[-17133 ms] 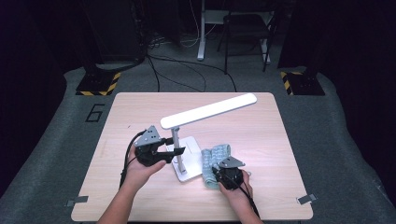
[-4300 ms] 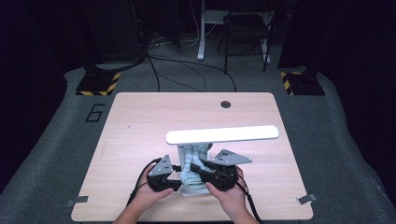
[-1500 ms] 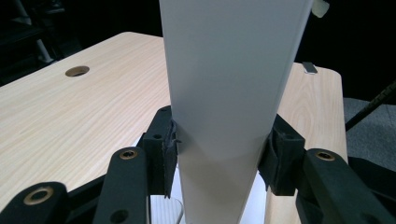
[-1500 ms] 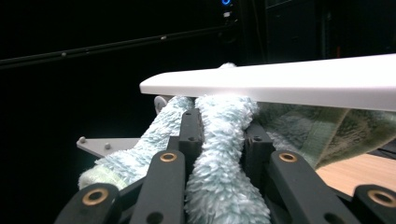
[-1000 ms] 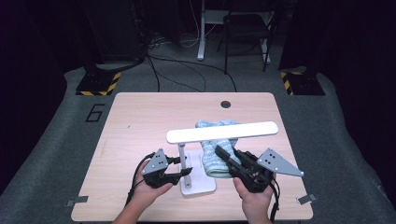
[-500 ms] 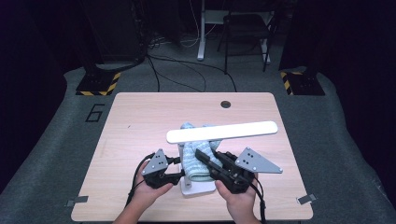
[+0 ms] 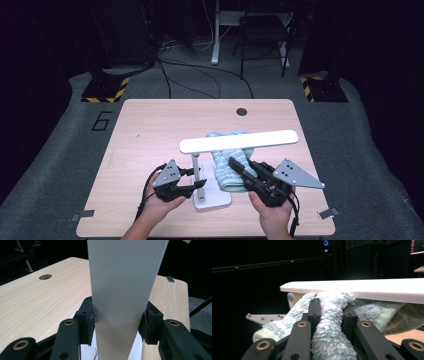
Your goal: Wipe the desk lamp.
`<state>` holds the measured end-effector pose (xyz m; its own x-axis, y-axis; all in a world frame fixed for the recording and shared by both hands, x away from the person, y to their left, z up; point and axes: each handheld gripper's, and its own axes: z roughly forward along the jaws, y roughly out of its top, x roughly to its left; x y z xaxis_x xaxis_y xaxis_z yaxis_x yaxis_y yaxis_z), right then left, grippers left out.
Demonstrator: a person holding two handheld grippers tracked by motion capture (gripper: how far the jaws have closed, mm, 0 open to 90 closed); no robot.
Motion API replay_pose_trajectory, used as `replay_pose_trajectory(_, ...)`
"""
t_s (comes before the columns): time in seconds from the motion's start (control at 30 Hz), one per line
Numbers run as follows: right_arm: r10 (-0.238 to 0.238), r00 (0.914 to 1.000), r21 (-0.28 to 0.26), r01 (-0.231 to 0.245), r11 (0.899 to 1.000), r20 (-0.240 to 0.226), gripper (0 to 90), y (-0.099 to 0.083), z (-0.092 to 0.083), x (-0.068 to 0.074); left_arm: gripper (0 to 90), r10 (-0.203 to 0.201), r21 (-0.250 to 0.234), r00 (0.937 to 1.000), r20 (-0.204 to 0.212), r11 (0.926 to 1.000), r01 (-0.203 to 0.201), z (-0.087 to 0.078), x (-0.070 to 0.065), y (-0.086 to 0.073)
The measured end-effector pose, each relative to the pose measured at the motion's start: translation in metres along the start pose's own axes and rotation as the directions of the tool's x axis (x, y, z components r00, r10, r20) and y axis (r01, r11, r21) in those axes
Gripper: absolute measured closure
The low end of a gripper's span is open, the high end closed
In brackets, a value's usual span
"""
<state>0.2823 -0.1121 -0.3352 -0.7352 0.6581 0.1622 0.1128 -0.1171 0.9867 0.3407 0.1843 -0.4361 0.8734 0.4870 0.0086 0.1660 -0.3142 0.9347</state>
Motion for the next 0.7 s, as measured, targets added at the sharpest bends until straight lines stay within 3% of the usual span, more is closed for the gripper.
replay_pose_trajectory(0.3, 0.02, 0.9988, -0.004, -0.02, 1.0, 0.046, 74.3, 0.003, -0.018, -0.014, 52.3, -0.02, 0.041, 0.9997, 0.012, 0.999, 0.019, -0.001, 0.0, 0.006)
replay_pose_trajectory(0.37, 0.02, 0.9983, -0.004, -0.02, 1.0, 0.054, 74.3, 0.003, -0.021, -0.017, 50.1, -0.033, 0.009, 0.9992, 0.024, 0.9994, 0.033, -0.004, 0.001, 0.01)
replay_pose_trajectory(0.47, 0.017, 0.9978, -0.003, -0.017, 1.0, 0.064, 74.3, 0.004, -0.024, -0.02, 46.4, -0.041, -0.014, 0.9984, 0.038, 0.9991, 0.041, -0.011, 0.002, 0.02)
replay_pose_trajectory(0.63, 0.027, 0.9971, 0.0, -0.027, 1.0, 0.071, 74.3, 0.005, -0.027, -0.022, 46.2, -0.011, -0.03, 0.9985, 0.053, 0.9995, 0.012, -0.022, 0.003, 0.041)
replay_pose_trajectory(0.7, 0.023, 0.9968, 0.0, -0.023, 1.0, 0.076, 74.3, 0.005, -0.027, -0.022, 45.8, -0.008, -0.015, 0.998, 0.063, 0.9998, 0.009, -0.025, 0.003, 0.051)
